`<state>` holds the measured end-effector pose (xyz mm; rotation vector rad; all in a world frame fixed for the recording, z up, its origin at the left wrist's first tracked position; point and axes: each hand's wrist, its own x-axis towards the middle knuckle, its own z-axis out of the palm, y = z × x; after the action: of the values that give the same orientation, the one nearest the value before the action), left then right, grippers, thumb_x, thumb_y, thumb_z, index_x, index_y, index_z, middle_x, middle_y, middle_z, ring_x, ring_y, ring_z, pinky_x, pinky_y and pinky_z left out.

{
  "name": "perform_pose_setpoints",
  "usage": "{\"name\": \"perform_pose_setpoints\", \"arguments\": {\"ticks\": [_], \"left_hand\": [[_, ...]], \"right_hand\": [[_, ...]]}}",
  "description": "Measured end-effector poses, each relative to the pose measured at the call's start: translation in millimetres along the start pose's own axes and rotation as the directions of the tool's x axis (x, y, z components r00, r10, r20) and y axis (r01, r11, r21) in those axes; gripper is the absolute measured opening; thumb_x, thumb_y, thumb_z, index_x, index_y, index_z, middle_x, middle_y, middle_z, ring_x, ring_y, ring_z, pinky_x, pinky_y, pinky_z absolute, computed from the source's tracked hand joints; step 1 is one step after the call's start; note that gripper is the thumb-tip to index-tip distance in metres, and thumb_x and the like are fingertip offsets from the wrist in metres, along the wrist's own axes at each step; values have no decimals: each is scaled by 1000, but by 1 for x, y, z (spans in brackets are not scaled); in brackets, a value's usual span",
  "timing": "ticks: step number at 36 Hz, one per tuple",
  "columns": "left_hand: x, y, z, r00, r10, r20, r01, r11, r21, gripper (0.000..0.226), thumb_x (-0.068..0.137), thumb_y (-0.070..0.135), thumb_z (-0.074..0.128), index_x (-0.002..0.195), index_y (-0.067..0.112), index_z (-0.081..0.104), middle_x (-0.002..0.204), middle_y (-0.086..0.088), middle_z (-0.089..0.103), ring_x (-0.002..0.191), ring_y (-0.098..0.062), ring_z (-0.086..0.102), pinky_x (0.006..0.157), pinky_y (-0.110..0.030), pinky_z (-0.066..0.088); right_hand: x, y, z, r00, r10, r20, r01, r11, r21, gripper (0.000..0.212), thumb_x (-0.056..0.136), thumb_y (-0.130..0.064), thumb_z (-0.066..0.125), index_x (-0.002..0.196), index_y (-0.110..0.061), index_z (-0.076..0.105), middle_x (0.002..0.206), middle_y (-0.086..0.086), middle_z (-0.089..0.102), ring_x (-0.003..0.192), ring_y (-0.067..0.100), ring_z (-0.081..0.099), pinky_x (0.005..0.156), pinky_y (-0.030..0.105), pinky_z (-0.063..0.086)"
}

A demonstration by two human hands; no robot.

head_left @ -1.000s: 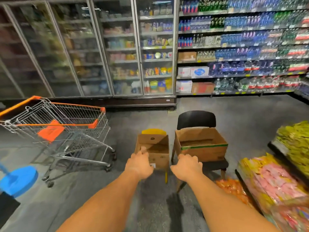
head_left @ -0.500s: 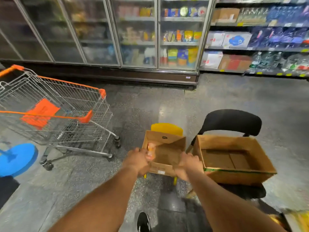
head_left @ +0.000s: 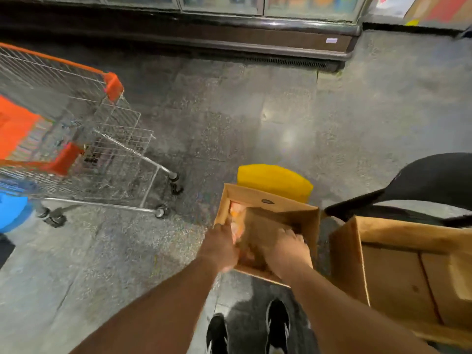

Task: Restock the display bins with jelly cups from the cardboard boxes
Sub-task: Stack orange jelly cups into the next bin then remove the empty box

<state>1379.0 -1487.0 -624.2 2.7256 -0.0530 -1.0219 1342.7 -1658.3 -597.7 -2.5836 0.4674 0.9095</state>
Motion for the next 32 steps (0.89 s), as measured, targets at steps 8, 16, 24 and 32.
{"name": "perform_pose_setpoints", "arguments": {"ticks": [8, 16, 24, 32], "left_hand": [[136, -5, 85, 973, -227, 30, 229, 970, -87, 77, 88, 48, 60, 151, 16, 29, 153, -10, 37, 140, -34, 38, 116, -46, 35], [199, -8, 137, 937, -325, 127, 337, 937, -92, 90, 98, 40, 53, 160, 22, -10, 168, -4, -4, 153, -34, 6, 122, -54, 19], [232, -16, 158, 892, -422, 159, 440, 892, -100, 87, 103, 41, 46, 157, 24, -21, 168, 1, -13, 155, -28, -6, 119, -62, 20], [240, -22, 179, 911, -412, -12, 405, 900, -160, 60, 105, 45, 34, 158, 30, 10, 162, -2, 22, 149, -26, 19, 111, -50, 31]], "right_hand": [[163, -8, 70, 997, 39, 72, -45, 996, 79, 50, 95, -44, 57, 136, -17, 49, 131, 6, 56, 120, 27, 54, 100, 41, 50], [258, -37, 128, 988, -108, 106, 88, 979, 182, 41, 95, -40, 53, 123, -11, 62, 123, 10, 64, 114, 28, 59, 88, 31, 43], [310, -55, 154, 980, -50, 191, -8, 956, 294, 41, 101, -39, 51, 137, -19, 56, 133, 10, 61, 120, 28, 60, 77, 28, 48], [340, -69, 183, 966, -69, 249, -73, 851, 520, 47, 91, -57, 56, 121, -21, 61, 125, 3, 64, 117, 24, 58, 96, 29, 42]]}}
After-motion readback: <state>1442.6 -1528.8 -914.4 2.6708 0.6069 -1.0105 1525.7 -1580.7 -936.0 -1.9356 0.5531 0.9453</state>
